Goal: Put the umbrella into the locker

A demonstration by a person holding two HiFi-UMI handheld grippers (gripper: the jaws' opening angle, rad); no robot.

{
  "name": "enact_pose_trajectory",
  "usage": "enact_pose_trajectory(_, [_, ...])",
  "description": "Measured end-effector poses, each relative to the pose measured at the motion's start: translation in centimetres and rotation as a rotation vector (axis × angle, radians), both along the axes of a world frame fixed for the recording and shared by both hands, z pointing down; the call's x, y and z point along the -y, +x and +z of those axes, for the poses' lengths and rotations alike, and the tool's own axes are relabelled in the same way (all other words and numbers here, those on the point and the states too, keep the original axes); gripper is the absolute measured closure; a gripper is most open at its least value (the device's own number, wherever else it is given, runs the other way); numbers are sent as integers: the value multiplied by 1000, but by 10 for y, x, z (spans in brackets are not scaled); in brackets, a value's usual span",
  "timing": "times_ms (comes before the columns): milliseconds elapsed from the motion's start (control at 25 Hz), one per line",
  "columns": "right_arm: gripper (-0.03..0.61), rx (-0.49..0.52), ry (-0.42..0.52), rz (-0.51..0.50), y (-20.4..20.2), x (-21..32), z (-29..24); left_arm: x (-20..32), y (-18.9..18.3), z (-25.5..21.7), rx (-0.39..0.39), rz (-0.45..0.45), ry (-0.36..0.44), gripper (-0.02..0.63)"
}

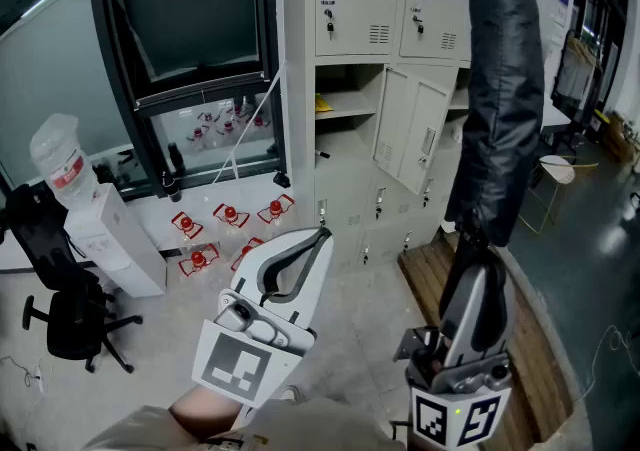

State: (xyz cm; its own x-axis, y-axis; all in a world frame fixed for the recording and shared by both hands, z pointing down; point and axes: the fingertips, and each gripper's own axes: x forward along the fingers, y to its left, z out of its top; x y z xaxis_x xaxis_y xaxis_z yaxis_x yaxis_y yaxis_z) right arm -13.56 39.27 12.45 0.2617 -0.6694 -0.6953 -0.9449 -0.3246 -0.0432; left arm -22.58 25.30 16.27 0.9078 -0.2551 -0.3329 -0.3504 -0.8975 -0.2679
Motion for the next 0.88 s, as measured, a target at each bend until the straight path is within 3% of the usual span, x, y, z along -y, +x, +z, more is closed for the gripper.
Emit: enact_pose_trajectory(880, [540,30,-72,-59,56,7,12,-2,54,11,5,-23,-9,606])
